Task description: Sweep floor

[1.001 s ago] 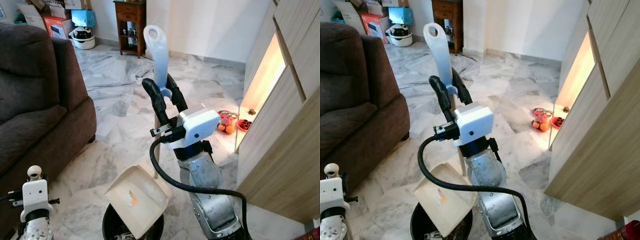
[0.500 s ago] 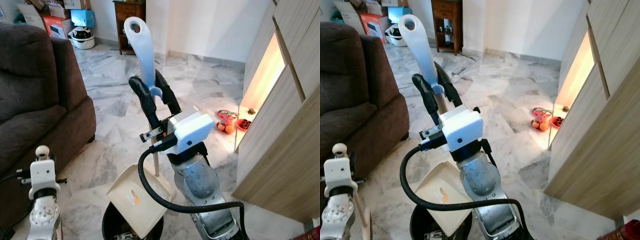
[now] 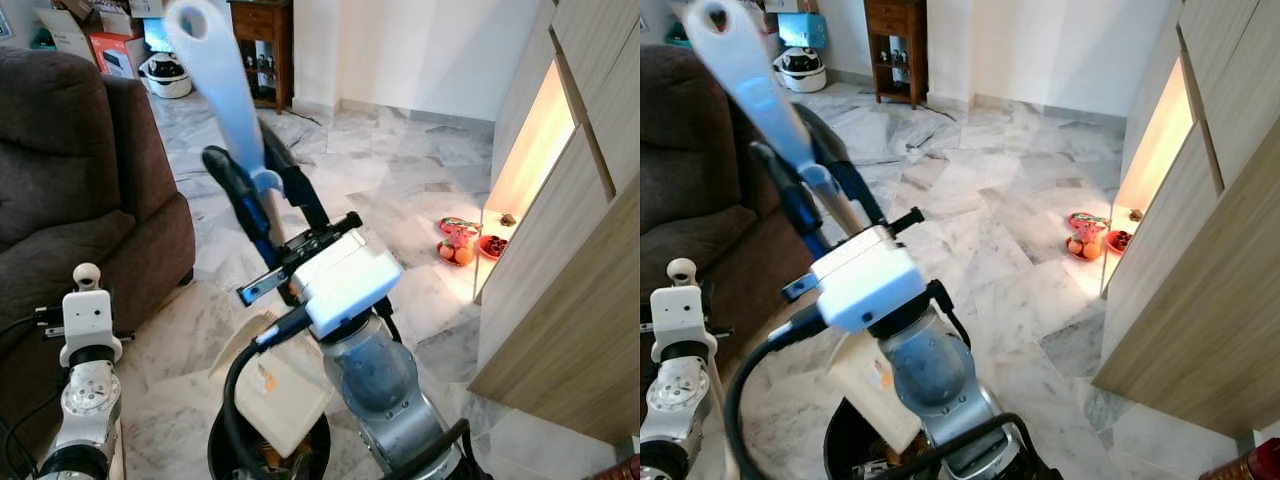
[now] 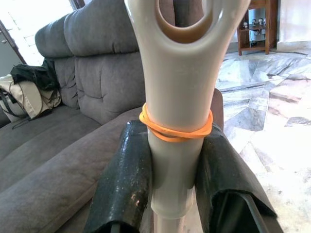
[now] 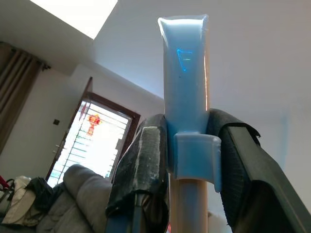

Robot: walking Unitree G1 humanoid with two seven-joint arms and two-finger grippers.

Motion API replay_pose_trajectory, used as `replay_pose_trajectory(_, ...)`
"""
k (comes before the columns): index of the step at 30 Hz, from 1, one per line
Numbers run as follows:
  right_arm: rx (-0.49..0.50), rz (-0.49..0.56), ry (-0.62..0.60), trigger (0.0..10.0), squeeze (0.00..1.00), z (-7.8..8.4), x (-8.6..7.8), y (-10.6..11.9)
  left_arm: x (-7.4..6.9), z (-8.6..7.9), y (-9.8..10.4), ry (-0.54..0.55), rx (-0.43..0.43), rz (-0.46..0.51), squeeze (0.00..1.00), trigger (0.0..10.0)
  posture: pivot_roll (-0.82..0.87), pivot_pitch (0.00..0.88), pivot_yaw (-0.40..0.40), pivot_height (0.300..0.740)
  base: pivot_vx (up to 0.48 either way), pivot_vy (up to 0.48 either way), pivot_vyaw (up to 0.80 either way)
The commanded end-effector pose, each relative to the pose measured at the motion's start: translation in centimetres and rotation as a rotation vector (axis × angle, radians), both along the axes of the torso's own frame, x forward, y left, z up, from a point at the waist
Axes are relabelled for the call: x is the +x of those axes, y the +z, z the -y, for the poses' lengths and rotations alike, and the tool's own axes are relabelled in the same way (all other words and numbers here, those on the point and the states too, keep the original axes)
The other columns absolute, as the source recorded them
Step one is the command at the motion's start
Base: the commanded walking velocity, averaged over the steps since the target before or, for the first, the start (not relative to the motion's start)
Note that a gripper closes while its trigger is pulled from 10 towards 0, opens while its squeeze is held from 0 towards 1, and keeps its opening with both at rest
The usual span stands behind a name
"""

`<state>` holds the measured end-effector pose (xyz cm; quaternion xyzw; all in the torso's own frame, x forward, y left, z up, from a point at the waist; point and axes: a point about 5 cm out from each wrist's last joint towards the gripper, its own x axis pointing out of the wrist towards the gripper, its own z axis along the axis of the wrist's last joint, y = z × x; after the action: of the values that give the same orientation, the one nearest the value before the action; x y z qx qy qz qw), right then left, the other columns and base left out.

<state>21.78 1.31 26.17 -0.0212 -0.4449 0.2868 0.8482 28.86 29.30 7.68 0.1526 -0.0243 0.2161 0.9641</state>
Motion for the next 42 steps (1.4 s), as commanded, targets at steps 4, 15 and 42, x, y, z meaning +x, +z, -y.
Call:
replay_pose_trajectory(4, 0.063, 0.125, 0.030, 10.0, 0.00, -0.1, -1.5, 2.1, 0.6, -0.3, 1.0, -0.005, 0.040, 0.023, 0.00, 10.0, 0.10, 0.000, 0.049, 0.740, 0.000, 0.000, 0.00)
replay_pose_trajectory(15, 0.008, 0.215, 0.036, 10.0, 0.00, -0.6, -2.3, 2.1, 1.0, -0.3, 1.4, -0.005, 0.039, 0.035, 0.00, 10.0, 0.10, 0.000, 0.052, 0.740, 0.000, 0.000, 0.00)
replay_pose_trajectory(42, -0.007, 0.215, 0.044, 10.0, 0.00, -0.9, -2.0, 2.0, 1.2, -0.4, 1.7, 0.005, 0.037, 0.050, 0.00, 10.0, 0.11, 0.000, 0.046, 0.740, 0.000, 0.000, 0.00)
